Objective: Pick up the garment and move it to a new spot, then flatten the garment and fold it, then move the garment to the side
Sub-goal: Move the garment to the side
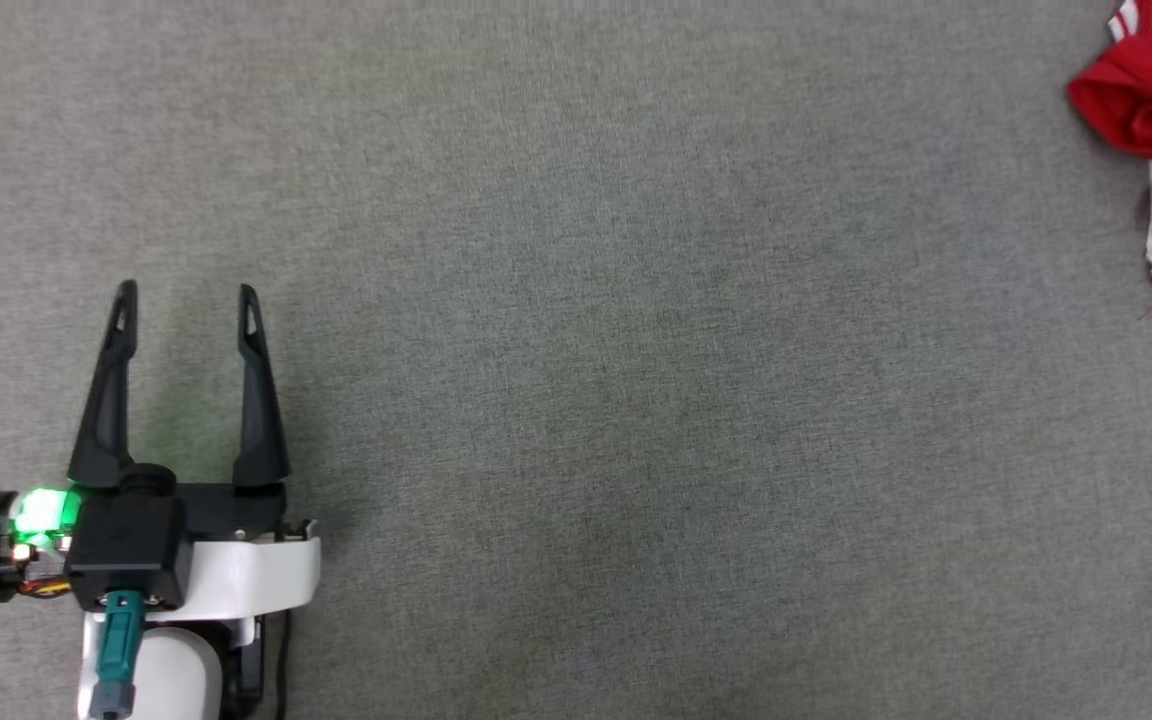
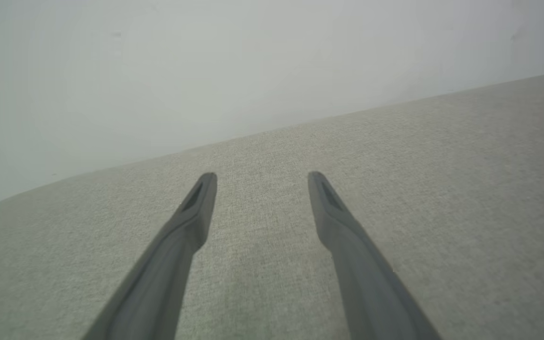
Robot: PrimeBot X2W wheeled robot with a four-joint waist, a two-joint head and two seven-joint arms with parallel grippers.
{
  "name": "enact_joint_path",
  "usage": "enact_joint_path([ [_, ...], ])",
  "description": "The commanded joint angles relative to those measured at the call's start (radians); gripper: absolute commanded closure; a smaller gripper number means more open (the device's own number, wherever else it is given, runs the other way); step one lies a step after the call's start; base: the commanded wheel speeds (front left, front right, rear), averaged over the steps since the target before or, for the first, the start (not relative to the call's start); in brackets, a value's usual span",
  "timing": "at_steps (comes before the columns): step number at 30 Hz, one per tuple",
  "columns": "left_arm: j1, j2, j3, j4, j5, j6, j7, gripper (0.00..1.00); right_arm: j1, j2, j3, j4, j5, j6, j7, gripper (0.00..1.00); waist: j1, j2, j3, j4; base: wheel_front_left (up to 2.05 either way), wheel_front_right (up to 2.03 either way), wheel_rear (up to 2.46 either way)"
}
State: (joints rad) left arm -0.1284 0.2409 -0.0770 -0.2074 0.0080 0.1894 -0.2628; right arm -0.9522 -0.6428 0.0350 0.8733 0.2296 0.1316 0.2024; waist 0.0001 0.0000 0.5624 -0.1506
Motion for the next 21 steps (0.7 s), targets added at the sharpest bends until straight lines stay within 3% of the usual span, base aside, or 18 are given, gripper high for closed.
enact_joint_path([
  [1,0.003,-0.006,-0.005,0.006,-0.003,0.006,-0.003,0.00,0.016,0.012,-0.022,0.002,-0.021,-0.002,-0.015,0.00,-0.0001,0.0000,-0.030,0.008,0.00,0.00,0.00],
  [8,0.064,-0.024,-0.002,0.031,-0.021,0.020,-0.003,0.00,0.109,0.071,-0.076,-0.113,-0.084,-0.002,-0.134,0.00,-0.0001,0.0000,-0.173,0.021,0.00,0.00,0.00],
  [20,0.187,-0.051,0.011,0.055,-0.040,0.023,-0.003,0.00,0.443,0.269,-0.129,-0.667,-0.098,-0.002,-0.299,0.00,-0.0001,0.0000,-0.364,0.076,0.00,0.00,0.00],
  [21,0.187,-0.051,0.011,0.055,-0.040,0.023,-0.003,0.00,0.443,0.269,-0.129,-0.667,-0.098,-0.002,-0.299,0.00,-0.0001,0.0000,-0.364,0.076,0.00,0.00,0.00],
])
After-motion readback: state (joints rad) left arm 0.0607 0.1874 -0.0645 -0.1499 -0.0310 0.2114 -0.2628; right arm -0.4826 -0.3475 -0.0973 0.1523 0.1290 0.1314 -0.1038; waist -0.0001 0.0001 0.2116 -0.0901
